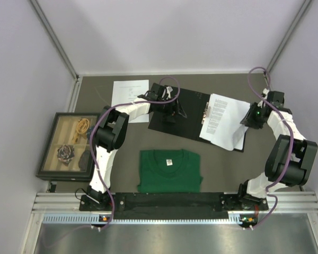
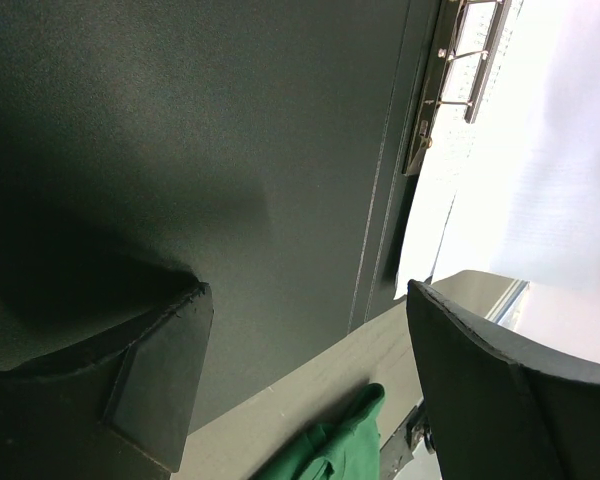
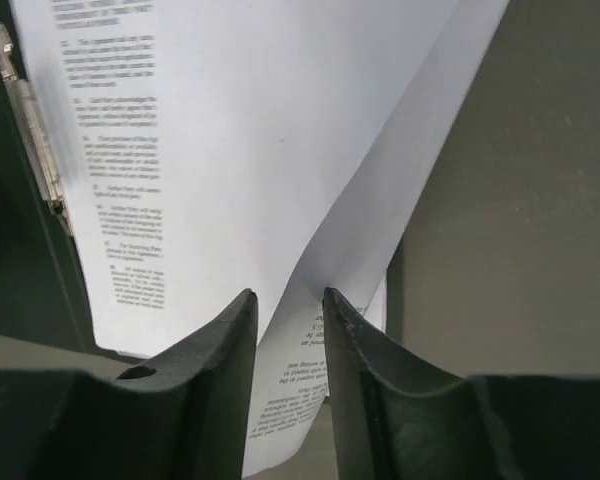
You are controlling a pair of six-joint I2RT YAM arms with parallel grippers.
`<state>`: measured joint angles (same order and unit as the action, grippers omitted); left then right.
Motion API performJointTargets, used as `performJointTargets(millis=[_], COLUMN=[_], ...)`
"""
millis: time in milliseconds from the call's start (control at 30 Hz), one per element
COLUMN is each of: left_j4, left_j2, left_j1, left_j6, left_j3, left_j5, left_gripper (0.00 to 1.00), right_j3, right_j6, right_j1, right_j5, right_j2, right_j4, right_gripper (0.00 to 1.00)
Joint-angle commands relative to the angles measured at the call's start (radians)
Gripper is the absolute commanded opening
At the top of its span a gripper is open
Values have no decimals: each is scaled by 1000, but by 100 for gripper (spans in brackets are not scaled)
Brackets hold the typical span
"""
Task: Put the files into the folder
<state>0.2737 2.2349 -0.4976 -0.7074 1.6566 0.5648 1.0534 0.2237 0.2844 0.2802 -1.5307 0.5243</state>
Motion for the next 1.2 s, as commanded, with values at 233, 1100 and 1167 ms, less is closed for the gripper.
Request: performJointTargets(millis=[233,1100,1167], left_j4=[-21,5,7], left_j2=[3,29,28], left_j1=[2,1,2], left_j6=[11,36,37], left_j3=[15,22,22], left_j5=[4,-19,-19], left_gripper=[82,82,82], right_j3=[-87,34,81], right_j6=[72,-41,-99], right_j1=[48,12,-20], right_j5=[-137,-167,-206], right_j2=[12,-123,-137], right_j4=[26,-1,41], right_gripper=[48,0,0])
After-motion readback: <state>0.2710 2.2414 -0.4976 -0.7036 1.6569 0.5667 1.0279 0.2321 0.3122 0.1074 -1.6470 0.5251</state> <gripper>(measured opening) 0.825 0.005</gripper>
